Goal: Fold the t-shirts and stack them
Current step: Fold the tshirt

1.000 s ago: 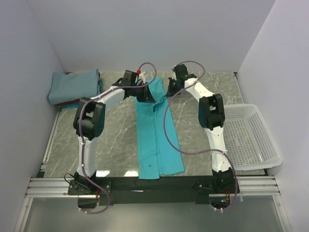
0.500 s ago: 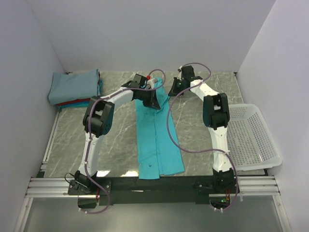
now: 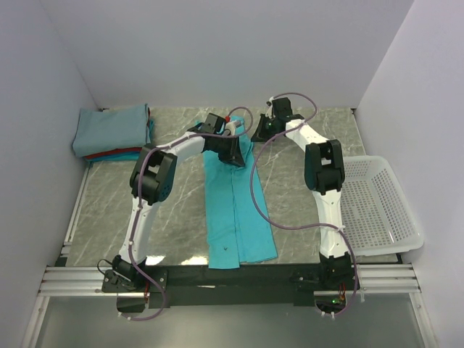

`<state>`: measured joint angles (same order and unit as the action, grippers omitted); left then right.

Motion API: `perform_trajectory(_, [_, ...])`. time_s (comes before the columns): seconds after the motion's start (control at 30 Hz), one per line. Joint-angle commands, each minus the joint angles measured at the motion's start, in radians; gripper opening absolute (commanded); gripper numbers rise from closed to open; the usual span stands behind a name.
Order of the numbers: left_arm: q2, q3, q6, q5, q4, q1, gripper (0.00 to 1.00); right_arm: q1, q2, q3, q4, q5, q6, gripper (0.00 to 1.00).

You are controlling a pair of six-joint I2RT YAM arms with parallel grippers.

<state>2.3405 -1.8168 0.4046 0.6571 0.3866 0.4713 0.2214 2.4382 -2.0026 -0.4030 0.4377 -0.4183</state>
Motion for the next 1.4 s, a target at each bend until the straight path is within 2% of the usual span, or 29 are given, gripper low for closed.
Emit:
perform_trajectory(0.0, [0.014, -0.036, -0.003, 0.022, -0.02, 0.007, 0.25, -0.005, -0.096, -0.013, 0.047, 0.012, 0.009, 0.01])
perform_trajectory(0.13, [0.017, -0.035, -0.001, 0.038, -0.026, 0.007, 0.25, -0.005, -0.11, -0.001, 0.059, 0.015, 0.015, 0.01])
perform_trajectory(0.23, [-0.026, -0.003, -0.021, 0.024, -0.023, 0.006, 0.29, -0.004, -0.117, -0.004, 0.062, 0.016, 0.021, 0.01])
perform_trajectory(0.37, [-0.199, 0.163, -0.02, -0.047, -0.165, -0.006, 0.56, -0.001, -0.131, -0.002, 0.064, 0.015, 0.03, 0.01])
perform_trajectory(0.43, [-0.28, 0.22, -0.018, -0.033, -0.202, -0.023, 0.6, -0.001, -0.136, -0.005, 0.064, 0.01, 0.036, 0.01])
perform_trajectory(0.57, [-0.4, 0.301, -0.013, -0.059, -0.233, -0.057, 0.62, 0.013, -0.13, -0.028, 0.049, 0.007, 0.055, 0.02])
perform_trajectory(0.73, [-0.616, 0.457, -0.026, -0.163, -0.299, -0.091, 0.63, 0.038, -0.125, -0.048, 0.033, -0.002, 0.075, 0.02])
perform_trajectory(1.0, [-0.898, 0.629, -0.059, -0.258, -0.227, -0.128, 0.64, 0.121, -0.128, -0.076, -0.005, -0.071, 0.167, 0.02])
perform_trajectory(1.13, [-1.012, 0.712, -0.072, -0.28, -0.187, -0.134, 0.65, 0.211, -0.108, -0.12, -0.043, -0.14, 0.231, 0.03])
perform_trajectory(1.23, [-1.096, 0.769, -0.072, -0.292, -0.167, -0.137, 0.65, 0.278, -0.065, -0.208, -0.123, -0.22, 0.312, 0.07])
perform_trajectory(1.3, [-1.156, 0.8, -0.075, -0.322, -0.154, -0.137, 0.66, 0.354, -0.068, -0.222, -0.142, -0.293, 0.375, 0.15])
perform_trajectory(1.37, [-1.211, 0.815, -0.087, -0.347, -0.132, -0.137, 0.69, 0.415, -0.085, -0.223, -0.146, -0.352, 0.438, 0.29])
